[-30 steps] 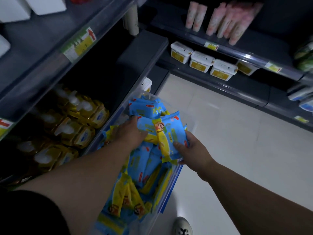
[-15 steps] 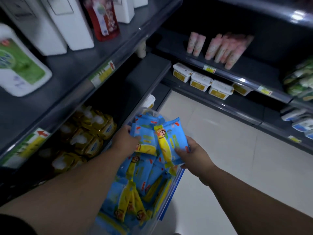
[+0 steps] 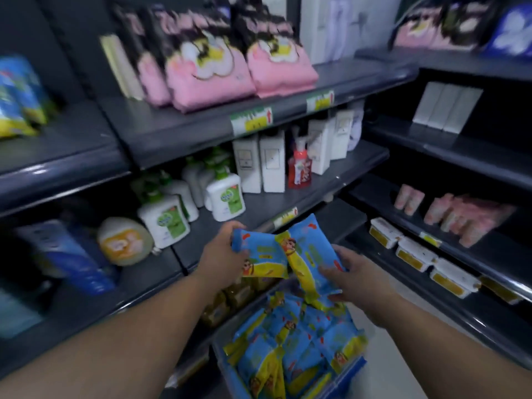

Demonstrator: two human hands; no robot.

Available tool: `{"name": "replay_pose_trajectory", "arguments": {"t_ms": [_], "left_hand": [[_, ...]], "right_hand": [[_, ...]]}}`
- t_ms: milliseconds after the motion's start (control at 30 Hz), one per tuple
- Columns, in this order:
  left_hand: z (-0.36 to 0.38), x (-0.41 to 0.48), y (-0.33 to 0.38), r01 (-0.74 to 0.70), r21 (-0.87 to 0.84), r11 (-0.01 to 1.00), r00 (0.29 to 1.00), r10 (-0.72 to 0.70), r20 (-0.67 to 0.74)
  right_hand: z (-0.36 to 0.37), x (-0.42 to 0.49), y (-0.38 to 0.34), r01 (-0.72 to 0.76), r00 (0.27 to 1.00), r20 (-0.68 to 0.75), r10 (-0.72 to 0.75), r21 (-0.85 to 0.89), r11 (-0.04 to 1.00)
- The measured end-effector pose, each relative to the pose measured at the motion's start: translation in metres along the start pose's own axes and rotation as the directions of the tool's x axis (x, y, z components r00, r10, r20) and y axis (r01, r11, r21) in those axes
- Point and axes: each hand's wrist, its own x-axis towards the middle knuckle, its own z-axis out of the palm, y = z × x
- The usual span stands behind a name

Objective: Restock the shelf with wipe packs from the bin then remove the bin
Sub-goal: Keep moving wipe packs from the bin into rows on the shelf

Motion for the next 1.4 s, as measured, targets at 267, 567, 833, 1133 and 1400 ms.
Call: {"name": "replay_pose_trajectory", "arguments": {"t_ms": [267,567,833,1133,1400], "left_hand": [[-0.134,-0.09,0.048,-0.11,-0.117,0.987,0.945,0.068,-0.32],[-0.276,-0.154,0.043,-0.208,-0.134,0.969,0.827,0.101,-0.553],[-0.391,-0.149,-0.006,-0.217,-0.216,0.952,0.788,0.041,-0.614],[-0.453,-0.093,-0.051,-0.095,-0.175,0.98,0.875,-0.001,-0.483],[-0.457,-0.039,-0.063,-0.013,-0.076,0.997,0.882,-0.025,-0.471]], "right_hand": [[0.05,-0.034,-0.121,0.185,0.956,0.212,-0.202,0.097,0.978],[0.149,-0.063,-0.23,0.354,0.844,0.363,-0.394,0.173,0.919],[0.248,-0.047,-0.307,0.439,0.815,0.347,-0.464,0.152,0.885],[0.3,0.001,-0.347,0.448,0.85,0.297,-0.436,0.029,0.893],[0.32,0.052,-0.356,0.42,0.827,0.468,-0.311,-0.148,0.896]]}}
